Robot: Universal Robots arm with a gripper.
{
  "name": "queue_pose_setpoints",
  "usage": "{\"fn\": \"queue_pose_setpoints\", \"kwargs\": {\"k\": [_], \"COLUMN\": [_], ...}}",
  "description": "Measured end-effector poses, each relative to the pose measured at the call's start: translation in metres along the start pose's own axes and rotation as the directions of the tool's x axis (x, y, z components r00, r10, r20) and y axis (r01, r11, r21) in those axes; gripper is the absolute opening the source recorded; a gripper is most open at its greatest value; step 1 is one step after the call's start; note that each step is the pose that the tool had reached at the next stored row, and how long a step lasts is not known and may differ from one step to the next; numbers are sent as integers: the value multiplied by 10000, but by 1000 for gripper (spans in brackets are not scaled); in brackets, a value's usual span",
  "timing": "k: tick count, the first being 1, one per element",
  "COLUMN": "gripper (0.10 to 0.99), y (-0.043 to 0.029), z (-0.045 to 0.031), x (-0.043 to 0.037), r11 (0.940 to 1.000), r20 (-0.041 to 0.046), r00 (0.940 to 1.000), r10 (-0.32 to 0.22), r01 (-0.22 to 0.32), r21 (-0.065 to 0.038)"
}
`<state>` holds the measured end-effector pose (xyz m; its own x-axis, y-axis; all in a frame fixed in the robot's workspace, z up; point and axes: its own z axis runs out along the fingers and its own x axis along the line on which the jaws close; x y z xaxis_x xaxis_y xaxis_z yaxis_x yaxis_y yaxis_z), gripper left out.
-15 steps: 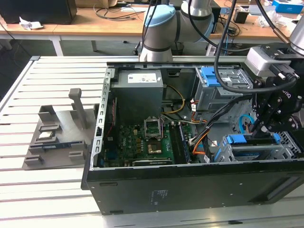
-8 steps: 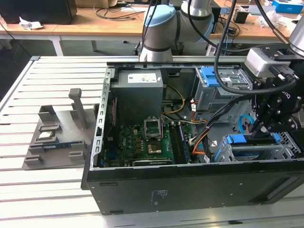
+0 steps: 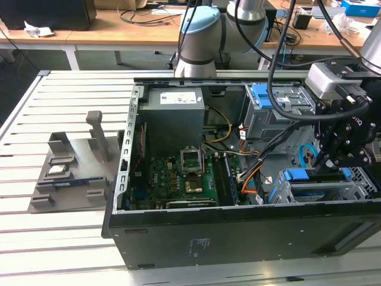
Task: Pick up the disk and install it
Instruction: 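Insert the second disk wire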
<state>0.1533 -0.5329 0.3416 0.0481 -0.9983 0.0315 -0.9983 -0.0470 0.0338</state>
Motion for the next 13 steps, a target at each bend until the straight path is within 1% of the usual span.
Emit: {"fn": "queue_pose_setpoints", "kwargs": {"k": [3,5,9,11,12,13], "gripper": [161,161,161,161,161,161], "y": [-1,0,0,2,2,2], "z": [11,-5,-34,-64,-65,-65], "x": [-1,-1,1,2,2,2], "r11": [10000,10000,10000,10000,10000,10000], "r20": [2,19,4,3,7,31], "r00": [10000,10000,10000,10000,10000,10000], "r10": [-14,-17,-18,-18,-18,-19], "r01": [14,17,18,18,18,19], "r21": [0,1,1,1,1,1]}}
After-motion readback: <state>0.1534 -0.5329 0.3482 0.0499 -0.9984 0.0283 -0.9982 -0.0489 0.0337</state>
